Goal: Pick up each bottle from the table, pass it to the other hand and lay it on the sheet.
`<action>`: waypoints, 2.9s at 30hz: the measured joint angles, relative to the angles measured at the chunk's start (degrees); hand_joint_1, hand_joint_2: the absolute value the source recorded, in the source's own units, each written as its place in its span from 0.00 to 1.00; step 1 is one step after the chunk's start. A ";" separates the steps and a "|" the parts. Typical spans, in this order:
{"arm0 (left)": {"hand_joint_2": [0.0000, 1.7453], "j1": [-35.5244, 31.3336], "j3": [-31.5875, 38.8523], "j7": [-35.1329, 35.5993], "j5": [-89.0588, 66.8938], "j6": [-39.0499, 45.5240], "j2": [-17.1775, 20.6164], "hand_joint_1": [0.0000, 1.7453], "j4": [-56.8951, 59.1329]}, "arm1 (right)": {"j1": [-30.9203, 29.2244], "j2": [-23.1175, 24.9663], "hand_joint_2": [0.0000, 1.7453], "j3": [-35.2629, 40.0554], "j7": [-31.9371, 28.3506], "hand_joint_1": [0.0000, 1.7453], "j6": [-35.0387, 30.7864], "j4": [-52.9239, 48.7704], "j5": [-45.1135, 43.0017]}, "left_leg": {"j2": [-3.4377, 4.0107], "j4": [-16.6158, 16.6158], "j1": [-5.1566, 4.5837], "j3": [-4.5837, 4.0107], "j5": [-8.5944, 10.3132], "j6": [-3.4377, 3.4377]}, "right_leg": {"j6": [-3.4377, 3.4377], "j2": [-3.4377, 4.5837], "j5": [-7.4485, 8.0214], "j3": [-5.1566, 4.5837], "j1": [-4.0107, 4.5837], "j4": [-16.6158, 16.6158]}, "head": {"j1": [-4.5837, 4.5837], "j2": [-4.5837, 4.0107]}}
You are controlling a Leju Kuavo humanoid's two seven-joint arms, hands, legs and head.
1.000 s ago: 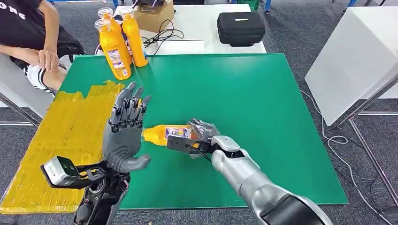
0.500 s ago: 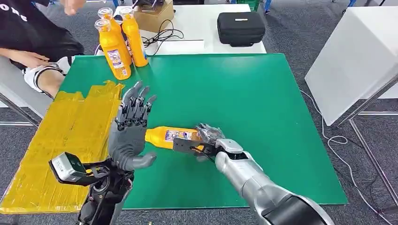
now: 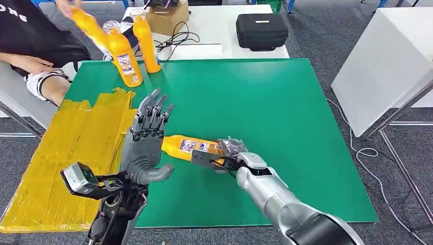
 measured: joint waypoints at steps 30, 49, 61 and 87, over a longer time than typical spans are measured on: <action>1.00 2.09 0.13 -0.85 -1.22 2.43 0.17 0.00 -0.57 | 7.16 -1.36 1.00 -7.39 -8.63 1.00 -16.52 -8.87 -0.02 | -0.02 0.00 0.00 -0.03 0.01 0.00 | 0.00 -0.01 0.00 0.00 0.01 0.01 | -0.02 0.00; 1.00 6.30 2.86 0.41 -0.02 5.26 0.98 0.00 -3.39 | 23.00 -2.67 1.00 -13.84 -23.25 1.00 -29.59 -34.39 -18.38 | -0.05 -0.01 0.00 -0.09 -0.02 0.00 | 0.00 -0.01 -0.01 -0.05 0.01 0.01 | -0.02 0.00; 1.00 8.07 2.67 -0.72 -1.03 8.55 1.84 0.00 -4.04 | 29.43 -4.13 1.00 -6.84 -32.83 1.00 -37.66 -46.97 -17.77 | -0.03 -0.02 0.00 -0.09 -0.02 0.00 | -0.01 -0.02 -0.02 -0.06 0.01 0.01 | -0.02 0.00; 1.00 8.13 -0.18 0.20 0.17 7.72 2.91 0.00 -2.45 | 30.33 -5.29 1.00 0.26 -33.46 1.00 -35.93 -46.64 -11.65 | -0.03 -0.02 0.00 -0.09 -0.02 -0.01 | -0.01 -0.02 -0.02 -0.05 0.01 0.01 | -0.02 0.00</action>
